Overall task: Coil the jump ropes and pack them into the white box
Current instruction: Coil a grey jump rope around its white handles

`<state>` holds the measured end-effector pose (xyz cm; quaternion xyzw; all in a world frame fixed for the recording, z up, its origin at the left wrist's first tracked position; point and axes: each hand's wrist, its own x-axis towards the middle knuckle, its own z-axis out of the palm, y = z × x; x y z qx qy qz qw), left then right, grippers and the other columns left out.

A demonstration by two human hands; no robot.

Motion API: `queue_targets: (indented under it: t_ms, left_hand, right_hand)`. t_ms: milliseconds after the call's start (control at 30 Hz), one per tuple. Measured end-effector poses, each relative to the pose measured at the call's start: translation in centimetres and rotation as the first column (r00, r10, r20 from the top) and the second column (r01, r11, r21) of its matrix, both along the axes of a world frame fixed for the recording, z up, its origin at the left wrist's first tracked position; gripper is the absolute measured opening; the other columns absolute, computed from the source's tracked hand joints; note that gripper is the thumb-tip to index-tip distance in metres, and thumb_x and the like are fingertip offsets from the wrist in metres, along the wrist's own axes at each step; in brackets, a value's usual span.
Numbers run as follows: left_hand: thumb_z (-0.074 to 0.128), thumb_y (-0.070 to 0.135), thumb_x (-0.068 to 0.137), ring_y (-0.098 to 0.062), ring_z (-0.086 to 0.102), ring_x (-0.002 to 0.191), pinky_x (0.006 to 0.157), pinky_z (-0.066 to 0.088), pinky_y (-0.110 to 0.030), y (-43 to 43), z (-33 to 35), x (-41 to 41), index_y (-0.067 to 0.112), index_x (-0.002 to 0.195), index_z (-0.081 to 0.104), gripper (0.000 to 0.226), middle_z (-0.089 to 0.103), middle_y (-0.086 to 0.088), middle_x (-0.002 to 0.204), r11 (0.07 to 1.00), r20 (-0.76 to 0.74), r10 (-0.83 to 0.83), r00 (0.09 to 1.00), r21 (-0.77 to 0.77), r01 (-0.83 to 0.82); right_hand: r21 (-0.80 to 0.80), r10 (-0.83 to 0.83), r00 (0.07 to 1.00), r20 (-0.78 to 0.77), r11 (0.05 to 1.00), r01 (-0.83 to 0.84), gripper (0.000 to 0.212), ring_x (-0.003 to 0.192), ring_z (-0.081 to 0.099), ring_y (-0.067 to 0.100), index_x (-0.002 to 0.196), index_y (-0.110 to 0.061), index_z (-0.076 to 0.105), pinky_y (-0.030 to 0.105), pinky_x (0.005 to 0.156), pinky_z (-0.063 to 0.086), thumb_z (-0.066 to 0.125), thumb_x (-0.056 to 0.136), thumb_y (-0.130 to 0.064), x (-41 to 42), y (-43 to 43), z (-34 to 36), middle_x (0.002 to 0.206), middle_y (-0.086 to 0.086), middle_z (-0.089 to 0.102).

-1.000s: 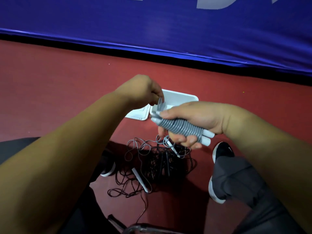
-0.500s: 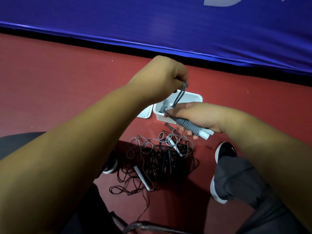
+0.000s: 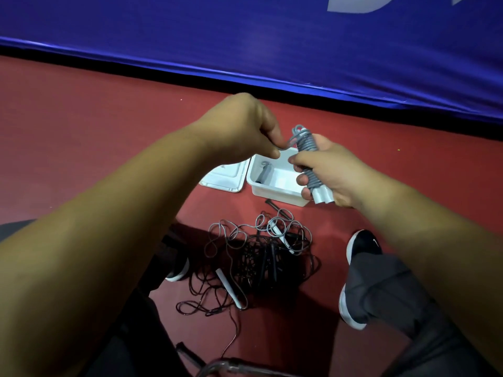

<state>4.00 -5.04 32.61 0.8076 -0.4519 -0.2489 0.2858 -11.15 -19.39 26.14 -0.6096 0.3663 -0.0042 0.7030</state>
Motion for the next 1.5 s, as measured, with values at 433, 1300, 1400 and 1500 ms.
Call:
queue_targets:
  t_ms: [433, 1300, 1400, 1500]
  left_hand:
    - [0.086, 0.016, 0.084, 0.007, 0.069, 0.089, 0.078, 0.049, -0.006, 0.7, 0.1, 0.4, 0.028, 0.1, 0.085, 0.02, 0.081, 0.014, 0.094, 0.996, -0.271, 0.033, 0.962, 0.084, -0.01]
    - [0.089, 0.024, 0.085, -0.015, 0.06, 0.074, 0.077, 0.064, -0.03, -1.6, -5.9, -0.5, 0.0, 0.103, 0.074, 0.033, 0.058, -0.008, 0.086, 0.751, -0.766, 0.492, 0.414, 0.133, -0.646]
    - [0.077, 0.008, 0.089, -0.015, 0.063, 0.066, 0.067, 0.062, -0.027, -2.2, -6.5, -0.7, -0.008, 0.11, 0.068, 0.028, 0.063, -0.013, 0.087, 0.717, -0.727, 0.54, 0.424, 0.134, -0.684]
    - [0.064, -0.002, 0.091, -0.017, 0.072, 0.062, 0.073, 0.065, -0.034, -2.3, -6.4, -0.9, -0.012, 0.105, 0.063, 0.017, 0.069, -0.018, 0.085, 0.696, -0.742, 0.543, 0.393, 0.135, -0.705]
  right_hand:
    - [0.15, -0.138, 0.989, 0.044, 0.98, 0.13, 0.042, 0.05, 0.045, 0.02, 0.099, -0.031, 0.073, 0.03, 0.056, 0.043, 0.06, 0.095, -0.07, -0.2, 0.7, 1.9, 0.071, 0.003, 0.055]
    - [-0.279, 0.162, 0.985, 0.062, 0.95, -0.139, 0.039, 0.056, 0.051, 0.024, 0.111, -0.016, 0.065, 0.035, 0.05, 0.048, 0.052, 0.107, -0.053, -0.4, 2.1, 1.1, 0.075, 0.009, 0.059]
    - [-0.298, 0.181, 0.983, 0.033, 0.941, -0.163, 0.039, 0.055, 0.052, 0.023, 0.107, -0.017, 0.067, 0.037, 0.052, 0.05, 0.052, 0.107, -0.053, -0.3, 2.2, 0.8, 0.074, 0.009, 0.059]
    - [-0.306, 0.199, 0.98, 0.018, 0.934, -0.184, 0.038, 0.054, 0.052, 0.022, 0.096, -0.022, 0.068, 0.036, 0.052, 0.051, 0.053, 0.107, -0.055, -0.4, 2.1, 0.6, 0.074, 0.009, 0.06]
